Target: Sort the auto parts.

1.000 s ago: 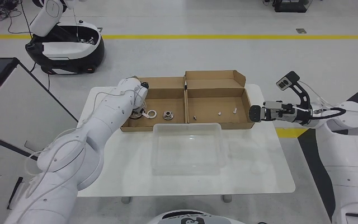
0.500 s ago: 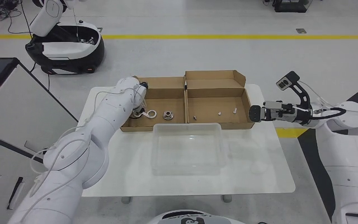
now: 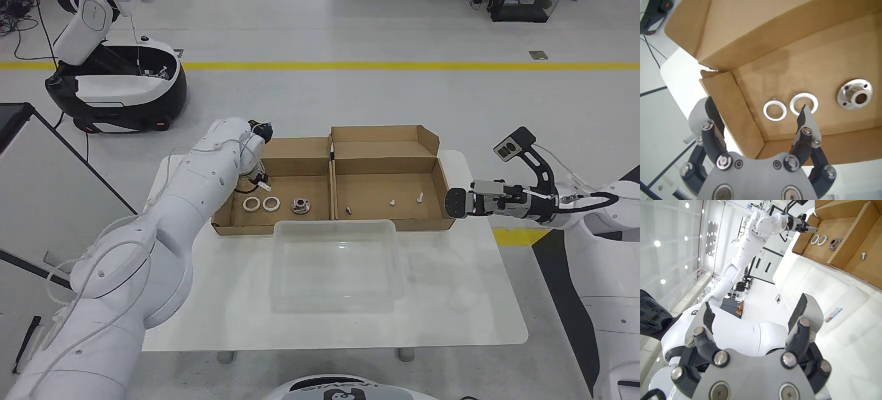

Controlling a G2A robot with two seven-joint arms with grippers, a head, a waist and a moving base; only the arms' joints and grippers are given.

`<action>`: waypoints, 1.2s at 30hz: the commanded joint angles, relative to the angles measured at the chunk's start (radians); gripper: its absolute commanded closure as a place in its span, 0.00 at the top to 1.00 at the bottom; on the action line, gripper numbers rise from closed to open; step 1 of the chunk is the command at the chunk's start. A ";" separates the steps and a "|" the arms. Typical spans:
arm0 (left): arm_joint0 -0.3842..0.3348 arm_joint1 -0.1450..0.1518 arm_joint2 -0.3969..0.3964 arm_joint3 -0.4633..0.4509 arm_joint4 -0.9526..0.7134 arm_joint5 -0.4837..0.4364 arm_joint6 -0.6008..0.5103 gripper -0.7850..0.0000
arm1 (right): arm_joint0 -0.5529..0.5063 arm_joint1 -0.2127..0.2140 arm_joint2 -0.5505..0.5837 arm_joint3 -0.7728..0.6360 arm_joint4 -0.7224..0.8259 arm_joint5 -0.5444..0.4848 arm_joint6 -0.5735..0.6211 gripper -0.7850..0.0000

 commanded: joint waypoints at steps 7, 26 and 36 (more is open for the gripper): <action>0.013 0.075 -0.145 -0.230 -0.163 -0.293 0.055 1.00 | 0.000 0.000 0.000 0.000 0.000 0.000 0.000 1.00; 0.569 0.356 -0.807 -1.242 -0.421 -0.336 -0.183 1.00 | 0.000 0.000 0.000 0.000 0.000 0.000 0.000 1.00; 0.781 0.409 -1.056 -1.444 -0.594 -0.363 -0.243 1.00 | 0.000 0.000 0.000 0.000 0.000 0.000 0.000 1.00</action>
